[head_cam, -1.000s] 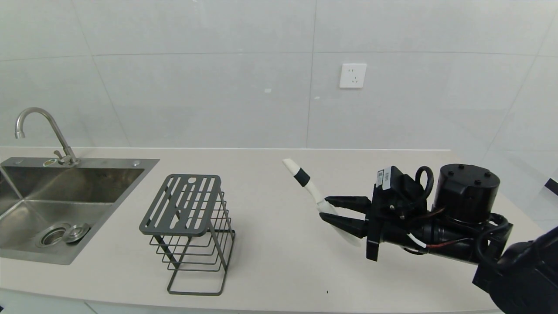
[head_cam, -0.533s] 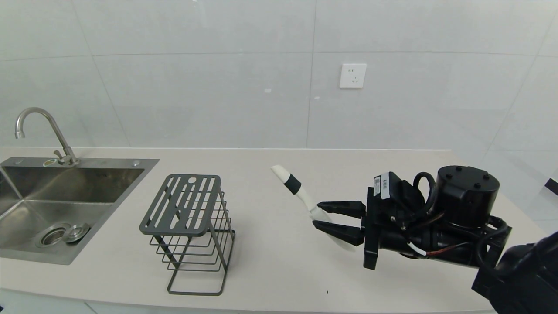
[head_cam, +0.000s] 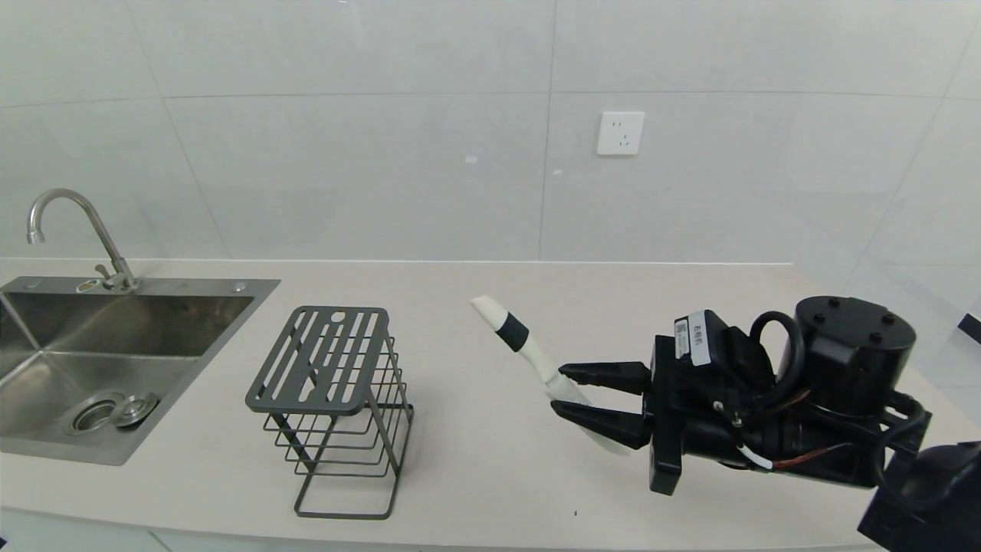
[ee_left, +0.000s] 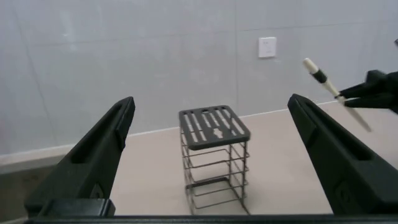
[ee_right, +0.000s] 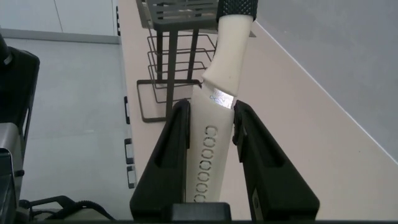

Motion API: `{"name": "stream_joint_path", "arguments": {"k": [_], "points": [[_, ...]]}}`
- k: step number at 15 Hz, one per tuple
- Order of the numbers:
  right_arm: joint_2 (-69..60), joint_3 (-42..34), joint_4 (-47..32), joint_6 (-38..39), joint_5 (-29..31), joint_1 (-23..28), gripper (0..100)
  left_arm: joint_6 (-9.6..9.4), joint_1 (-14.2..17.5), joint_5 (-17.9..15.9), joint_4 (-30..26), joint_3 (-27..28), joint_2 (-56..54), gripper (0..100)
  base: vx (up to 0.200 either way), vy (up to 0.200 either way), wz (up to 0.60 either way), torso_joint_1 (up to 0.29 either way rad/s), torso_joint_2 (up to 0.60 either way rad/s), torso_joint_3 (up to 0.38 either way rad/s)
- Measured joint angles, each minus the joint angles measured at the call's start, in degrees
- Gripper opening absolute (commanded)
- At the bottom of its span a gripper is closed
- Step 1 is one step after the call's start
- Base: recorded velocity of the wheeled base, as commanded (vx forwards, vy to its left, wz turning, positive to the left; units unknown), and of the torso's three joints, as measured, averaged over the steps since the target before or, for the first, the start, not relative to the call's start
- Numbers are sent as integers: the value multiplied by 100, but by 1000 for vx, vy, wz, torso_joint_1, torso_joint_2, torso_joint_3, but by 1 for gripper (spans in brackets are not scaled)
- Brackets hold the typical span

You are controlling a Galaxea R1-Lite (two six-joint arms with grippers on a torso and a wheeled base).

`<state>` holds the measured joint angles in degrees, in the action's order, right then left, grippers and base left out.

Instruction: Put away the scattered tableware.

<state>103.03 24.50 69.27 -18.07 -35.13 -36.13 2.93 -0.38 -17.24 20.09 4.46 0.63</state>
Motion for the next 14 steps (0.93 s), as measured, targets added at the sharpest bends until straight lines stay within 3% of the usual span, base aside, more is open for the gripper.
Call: {"name": "stream_joint_path", "arguments": {"k": [4, 6, 8, 10, 14], "points": [[-246, -212, 26, 233, -34, -5, 0, 868, -386, -763, -649, 912, 929, 100, 0, 0, 0, 0, 0, 0], [-293, -245, 236, 436, -50, -41, 0, 1056, -817, -1218, -553, 1337, 1769, 100, 0, 0, 0, 0, 0, 0], [-308, -271, 483, 745, -55, -265, 0, 1090, -1323, -1613, -63, 1596, 2626, 100, 0, 0, 0, 0, 0, 0], [-306, -293, 835, 1037, -34, -505, 0, 994, -1855, -1910, 640, 1755, 3580, 100, 0, 0, 0, 0, 0, 0], [-299, -590, 1063, 1083, 45, -608, 0, 851, -2404, -2116, 2031, 1899, 5386, 100, 0, 0, 0, 0, 0, 0]]}}
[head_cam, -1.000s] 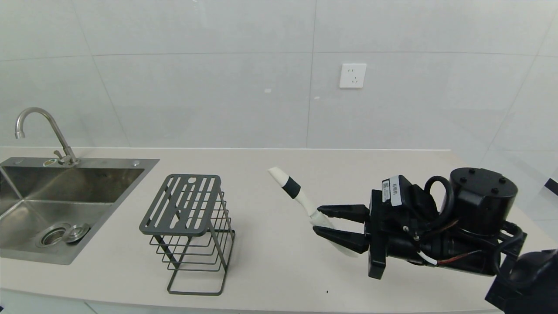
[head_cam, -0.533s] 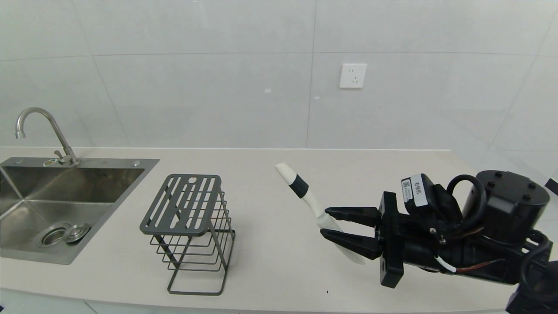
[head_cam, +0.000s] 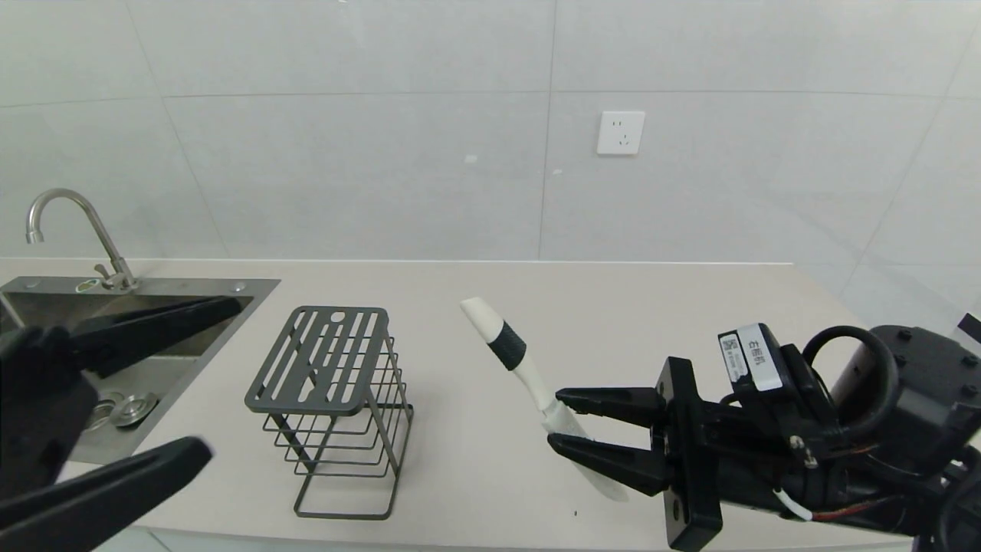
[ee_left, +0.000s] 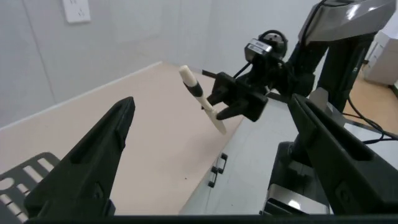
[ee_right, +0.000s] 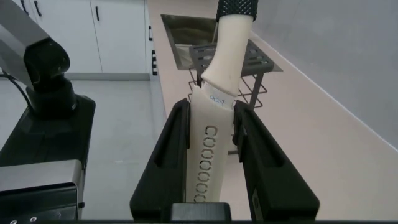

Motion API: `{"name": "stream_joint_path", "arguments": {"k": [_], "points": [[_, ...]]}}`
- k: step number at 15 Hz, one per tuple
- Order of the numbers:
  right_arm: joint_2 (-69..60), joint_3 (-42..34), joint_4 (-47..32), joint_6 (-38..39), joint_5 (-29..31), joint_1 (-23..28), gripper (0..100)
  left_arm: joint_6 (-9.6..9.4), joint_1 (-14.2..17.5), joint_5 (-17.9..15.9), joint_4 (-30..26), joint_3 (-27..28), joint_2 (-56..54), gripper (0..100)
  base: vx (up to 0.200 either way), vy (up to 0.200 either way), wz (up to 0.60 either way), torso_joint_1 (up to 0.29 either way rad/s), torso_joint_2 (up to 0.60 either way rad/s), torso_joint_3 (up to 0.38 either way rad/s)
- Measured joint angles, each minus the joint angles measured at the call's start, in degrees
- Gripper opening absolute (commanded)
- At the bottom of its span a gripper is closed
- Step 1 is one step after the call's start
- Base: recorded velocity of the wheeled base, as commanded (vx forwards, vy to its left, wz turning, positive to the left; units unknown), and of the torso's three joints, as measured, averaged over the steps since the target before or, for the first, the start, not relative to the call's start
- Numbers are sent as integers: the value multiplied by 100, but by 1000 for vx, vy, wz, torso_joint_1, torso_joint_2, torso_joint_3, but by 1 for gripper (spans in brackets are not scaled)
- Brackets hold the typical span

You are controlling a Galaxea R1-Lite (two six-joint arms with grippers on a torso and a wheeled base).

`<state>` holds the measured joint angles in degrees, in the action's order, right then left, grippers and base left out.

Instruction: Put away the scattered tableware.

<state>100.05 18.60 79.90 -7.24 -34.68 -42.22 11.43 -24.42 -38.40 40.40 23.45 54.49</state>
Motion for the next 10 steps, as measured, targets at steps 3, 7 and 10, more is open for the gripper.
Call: {"name": "stream_joint_path", "arguments": {"k": [3, 7, 10], "points": [[-18, -215, 130, 22, 17, 7, 0, -5, -240, -13, 350, 245, 942, 100, 0, 0, 0, 0, 0, 0], [-30, -245, 477, 306, 378, 29, 0, -16, -680, -9, 725, 634, 1982, 100, 0, 0, 0, 0, 0, 0], [-30, -254, 656, 462, 685, -1, 0, -17, -940, 2, 1220, 746, 2572, 100, 0, 0, 0, 0, 0, 0]]}}
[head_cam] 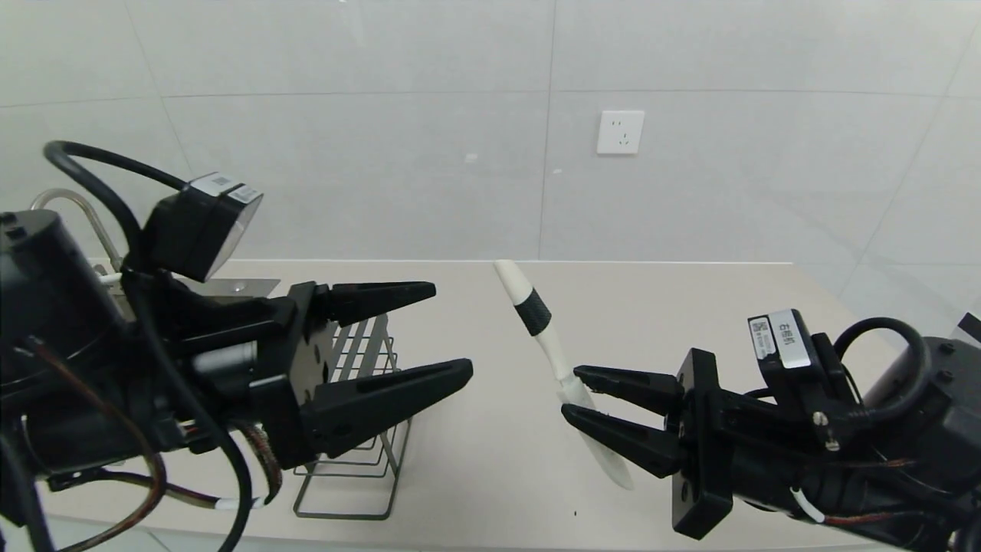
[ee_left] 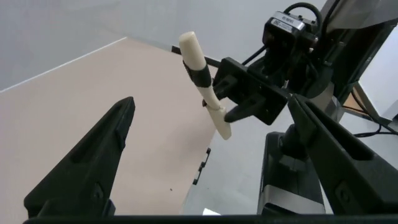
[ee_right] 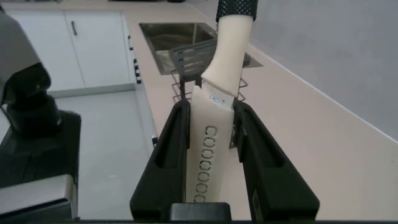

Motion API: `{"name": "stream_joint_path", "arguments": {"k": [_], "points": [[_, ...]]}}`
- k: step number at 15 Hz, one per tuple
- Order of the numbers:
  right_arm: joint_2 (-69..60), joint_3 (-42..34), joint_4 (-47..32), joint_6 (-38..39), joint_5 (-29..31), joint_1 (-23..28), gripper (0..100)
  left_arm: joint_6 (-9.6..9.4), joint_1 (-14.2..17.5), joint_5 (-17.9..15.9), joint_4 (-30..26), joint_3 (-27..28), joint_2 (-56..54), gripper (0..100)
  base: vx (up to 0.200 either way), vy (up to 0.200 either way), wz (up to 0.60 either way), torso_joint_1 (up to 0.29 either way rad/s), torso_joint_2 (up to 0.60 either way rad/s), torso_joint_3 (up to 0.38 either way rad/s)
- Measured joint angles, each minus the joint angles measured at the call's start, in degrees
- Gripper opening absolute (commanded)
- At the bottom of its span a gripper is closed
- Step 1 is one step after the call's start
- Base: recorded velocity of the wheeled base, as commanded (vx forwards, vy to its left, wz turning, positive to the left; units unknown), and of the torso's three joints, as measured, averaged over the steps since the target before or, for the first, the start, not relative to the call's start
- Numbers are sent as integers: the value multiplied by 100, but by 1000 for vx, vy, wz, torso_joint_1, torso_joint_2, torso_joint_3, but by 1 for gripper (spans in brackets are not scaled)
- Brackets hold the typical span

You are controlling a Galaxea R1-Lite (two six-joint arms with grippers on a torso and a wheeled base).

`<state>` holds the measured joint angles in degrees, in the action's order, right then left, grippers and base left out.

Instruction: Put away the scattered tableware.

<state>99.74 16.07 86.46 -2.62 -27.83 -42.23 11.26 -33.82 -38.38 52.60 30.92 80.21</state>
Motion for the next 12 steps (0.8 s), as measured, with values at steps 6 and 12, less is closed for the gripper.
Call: {"name": "stream_joint_path", "arguments": {"k": [6, 12], "points": [[0, 11, 1, -6, 27, -2, 0, 88, -471, 168, 1142, 169, 1044, 100, 0, 0, 0, 0, 0, 0], [-5, 33, 41, 0, 35, 9, 0, 215, -747, 382, 2343, 391, 1924, 100, 0, 0, 0, 0, 0, 0]]}}
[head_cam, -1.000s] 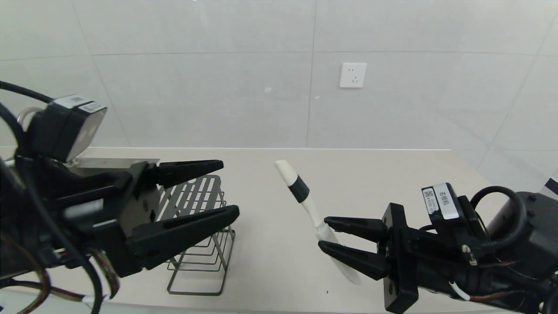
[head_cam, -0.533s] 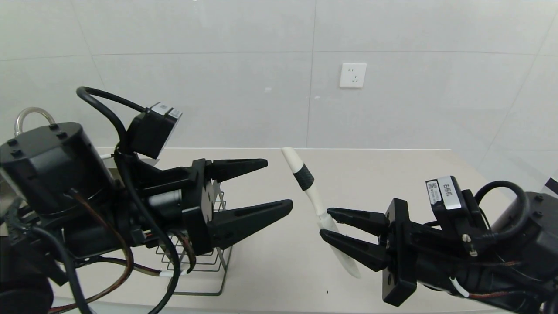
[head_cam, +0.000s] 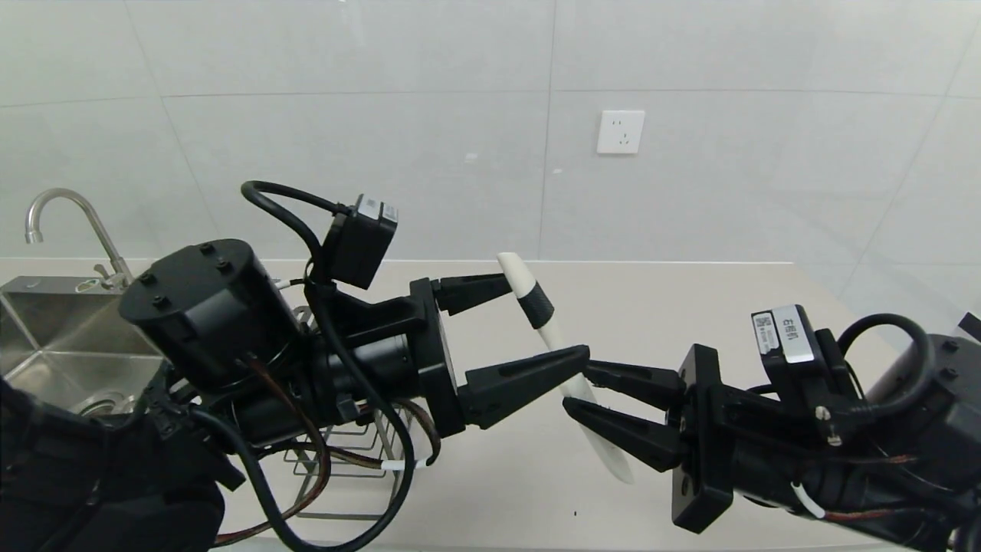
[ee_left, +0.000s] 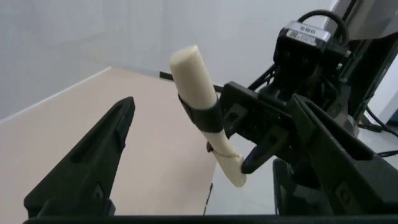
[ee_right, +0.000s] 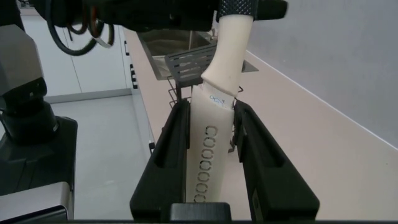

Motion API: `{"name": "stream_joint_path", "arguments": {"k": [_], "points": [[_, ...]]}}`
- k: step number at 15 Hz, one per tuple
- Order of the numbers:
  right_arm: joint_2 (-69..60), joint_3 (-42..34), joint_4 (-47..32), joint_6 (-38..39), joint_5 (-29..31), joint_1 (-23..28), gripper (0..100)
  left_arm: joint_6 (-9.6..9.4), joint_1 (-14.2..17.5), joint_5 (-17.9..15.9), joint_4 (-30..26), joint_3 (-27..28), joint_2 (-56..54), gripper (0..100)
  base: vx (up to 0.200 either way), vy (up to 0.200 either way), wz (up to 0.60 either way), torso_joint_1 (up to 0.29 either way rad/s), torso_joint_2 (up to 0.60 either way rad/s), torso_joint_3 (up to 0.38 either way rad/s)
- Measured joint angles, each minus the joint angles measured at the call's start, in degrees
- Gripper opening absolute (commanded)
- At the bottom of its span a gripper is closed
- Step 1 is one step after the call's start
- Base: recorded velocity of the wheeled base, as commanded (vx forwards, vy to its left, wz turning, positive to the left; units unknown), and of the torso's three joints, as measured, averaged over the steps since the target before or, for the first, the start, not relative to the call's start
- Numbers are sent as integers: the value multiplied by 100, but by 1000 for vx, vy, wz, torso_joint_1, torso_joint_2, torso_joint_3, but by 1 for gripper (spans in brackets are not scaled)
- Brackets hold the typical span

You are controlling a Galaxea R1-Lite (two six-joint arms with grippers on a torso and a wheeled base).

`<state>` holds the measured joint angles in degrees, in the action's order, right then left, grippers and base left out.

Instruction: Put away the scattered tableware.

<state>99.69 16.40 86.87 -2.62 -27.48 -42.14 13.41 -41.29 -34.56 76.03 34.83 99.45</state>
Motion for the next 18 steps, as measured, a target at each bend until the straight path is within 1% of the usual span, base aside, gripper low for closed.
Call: {"name": "stream_joint_path", "arguments": {"k": [1, 2, 3, 4, 7, 11, 15, 16, 18], "points": [[0, 44, 30, 0, 0, -2, 0, 158, -38, 35, 462, 52, 143, 100, 0, 0, 0, 0, 0, 0], [0, 99, 30, 5, 0, 4, 0, 372, -83, 112, 1024, 108, 304, 100, 0, 0, 0, 0, 0, 0], [-5, 146, 28, 27, 0, 13, 0, 533, -129, 199, 1306, 157, 466, 100, 0, 0, 0, 0, 0, 0], [-27, 201, 33, 84, 0, 17, 0, 580, -151, 243, 1369, 229, 614, 100, 0, 0, 0, 0, 0, 0], [-74, 265, 39, 194, 301, 24, 0, 611, -176, 276, 1393, 491, 837, 100, 0, 0, 0, 0, 0, 0], [-121, 302, 116, 255, 334, 30, 0, 624, -182, 277, 1393, 806, 887, 100, 0, 0, 0, 0, 0, 0], [-122, 291, 118, 257, 361, 35, 0, 660, -160, 336, 1393, 908, 851, 100, 0, 0, 0, 0, 0, 0], [-122, 295, 118, 257, 361, 35, 0, 657, -154, 336, 1393, 916, 844, 0, 0, 0, 0, 0, 0, 0], [-122, 306, 118, 257, 361, 35, 0, 656, -149, 336, 1393, 919, 840, 0, 0, 0, 0, 0, 0, 0]]}}
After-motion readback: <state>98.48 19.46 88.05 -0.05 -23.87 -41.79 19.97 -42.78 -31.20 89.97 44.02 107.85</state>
